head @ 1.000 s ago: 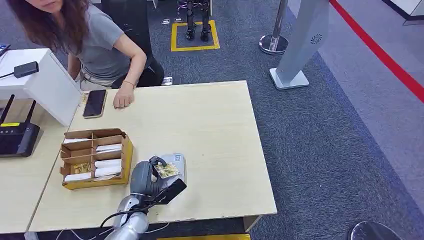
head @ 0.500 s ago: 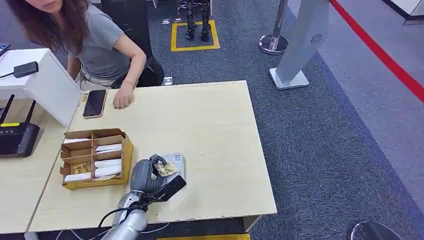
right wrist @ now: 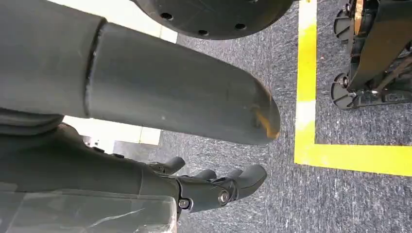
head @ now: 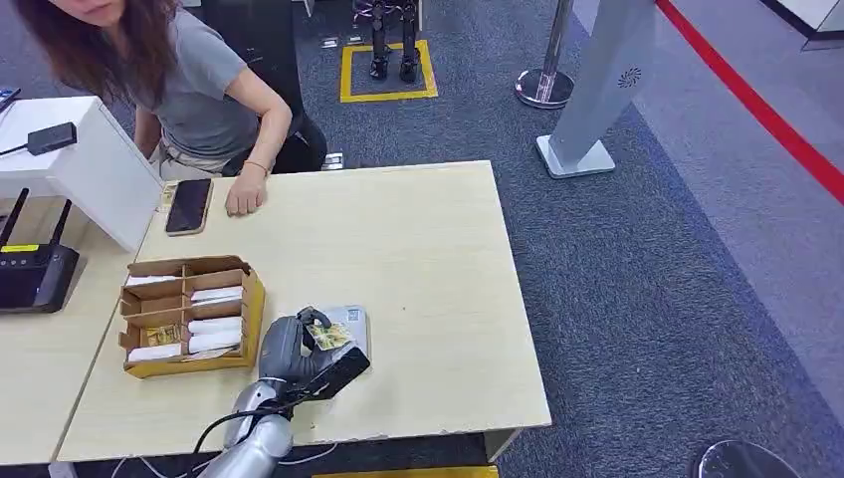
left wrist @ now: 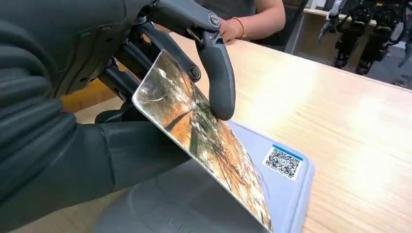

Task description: Pass the card to the sensor for recognition and then transmit it.

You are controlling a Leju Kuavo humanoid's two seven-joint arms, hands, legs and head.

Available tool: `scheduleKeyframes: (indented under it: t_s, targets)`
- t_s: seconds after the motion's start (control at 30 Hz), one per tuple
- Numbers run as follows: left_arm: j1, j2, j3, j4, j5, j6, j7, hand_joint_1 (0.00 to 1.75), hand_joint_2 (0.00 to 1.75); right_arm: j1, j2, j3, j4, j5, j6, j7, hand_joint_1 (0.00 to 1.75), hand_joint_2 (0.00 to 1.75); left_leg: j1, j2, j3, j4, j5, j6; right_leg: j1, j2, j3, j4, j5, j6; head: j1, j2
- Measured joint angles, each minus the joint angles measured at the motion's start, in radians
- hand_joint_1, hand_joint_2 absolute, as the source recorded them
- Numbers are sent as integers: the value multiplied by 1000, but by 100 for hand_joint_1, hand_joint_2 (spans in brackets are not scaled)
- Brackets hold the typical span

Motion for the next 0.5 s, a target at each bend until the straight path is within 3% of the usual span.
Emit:
scheduleKeyframes:
  t_s: [0.5]
  targets:
    - [-6, 0, 0, 4, 2, -29, 3, 175, 175, -3, 0, 1, 0, 1, 0, 0, 0, 0, 0, 0, 0, 0, 0, 0, 0, 0, 0, 0, 0, 0, 0, 0]
